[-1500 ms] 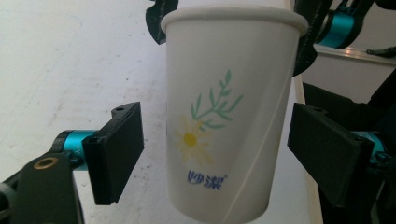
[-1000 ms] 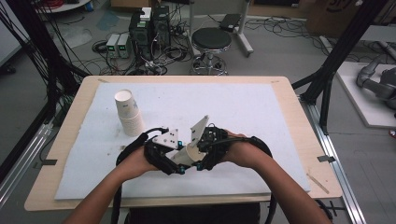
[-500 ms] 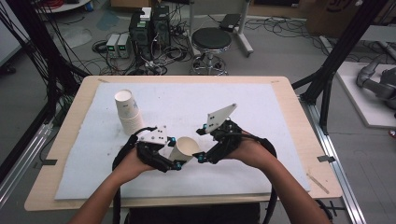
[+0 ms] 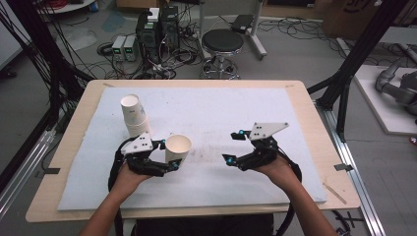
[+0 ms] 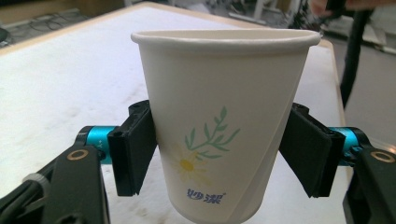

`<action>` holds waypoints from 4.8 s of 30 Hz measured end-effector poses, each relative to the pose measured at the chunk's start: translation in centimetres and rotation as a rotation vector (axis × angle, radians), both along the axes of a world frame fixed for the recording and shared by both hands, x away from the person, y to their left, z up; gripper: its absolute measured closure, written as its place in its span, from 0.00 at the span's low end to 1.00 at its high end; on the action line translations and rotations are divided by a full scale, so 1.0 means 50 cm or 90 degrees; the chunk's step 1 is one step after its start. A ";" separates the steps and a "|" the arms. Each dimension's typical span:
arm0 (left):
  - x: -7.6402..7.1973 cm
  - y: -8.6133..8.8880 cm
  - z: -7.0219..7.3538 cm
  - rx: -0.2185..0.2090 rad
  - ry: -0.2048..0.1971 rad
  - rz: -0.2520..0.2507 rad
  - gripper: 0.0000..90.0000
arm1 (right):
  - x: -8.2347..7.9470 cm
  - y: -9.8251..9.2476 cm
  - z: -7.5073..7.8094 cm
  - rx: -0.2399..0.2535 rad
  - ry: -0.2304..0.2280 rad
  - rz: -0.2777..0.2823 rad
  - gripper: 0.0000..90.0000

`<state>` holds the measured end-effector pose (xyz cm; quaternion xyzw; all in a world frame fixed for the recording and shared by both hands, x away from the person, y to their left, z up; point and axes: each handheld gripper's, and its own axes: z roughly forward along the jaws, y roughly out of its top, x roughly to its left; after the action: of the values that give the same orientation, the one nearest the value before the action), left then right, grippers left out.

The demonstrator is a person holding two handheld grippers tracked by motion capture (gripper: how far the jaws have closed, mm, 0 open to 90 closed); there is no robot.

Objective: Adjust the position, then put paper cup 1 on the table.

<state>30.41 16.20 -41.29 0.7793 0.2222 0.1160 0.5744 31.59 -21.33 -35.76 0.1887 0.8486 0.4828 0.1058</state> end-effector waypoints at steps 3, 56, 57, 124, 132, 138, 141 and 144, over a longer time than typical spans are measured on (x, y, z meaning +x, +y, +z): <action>-0.006 0.023 -0.008 -0.018 -0.016 0.035 0.33 | -0.009 -0.041 -0.029 0.018 -0.005 -0.049 0.24; -0.068 0.237 -0.028 -0.109 -0.073 0.290 0.33 | -0.047 -0.142 -0.109 0.043 -0.043 -0.178 0.24; -0.068 0.249 -0.034 -0.100 -0.069 0.307 0.33 | -0.049 -0.143 -0.108 0.046 -0.042 -0.179 0.24; -0.087 0.222 0.009 -0.149 -0.066 0.312 0.16 | -0.056 -0.148 -0.097 0.025 -0.066 -0.206 0.24; -0.049 0.144 0.005 -0.114 -0.077 0.204 0.16 | -0.053 -0.154 -0.099 0.035 -0.057 -0.213 0.24; -0.040 0.133 -0.012 -0.100 -0.069 0.201 0.17 | -0.056 -0.164 -0.099 0.046 -0.052 -0.236 0.24; -0.037 0.134 -0.013 -0.104 -0.067 0.208 0.17 | -0.055 -0.167 -0.100 0.043 -0.058 -0.238 0.24; -0.037 0.134 -0.014 -0.104 -0.067 0.213 0.17 | -0.054 -0.169 -0.102 0.041 -0.053 -0.240 0.24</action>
<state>28.56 22.89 -41.98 0.6751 0.3270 0.2325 0.6191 28.87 -29.75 -40.84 0.3273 0.7773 0.4888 0.2230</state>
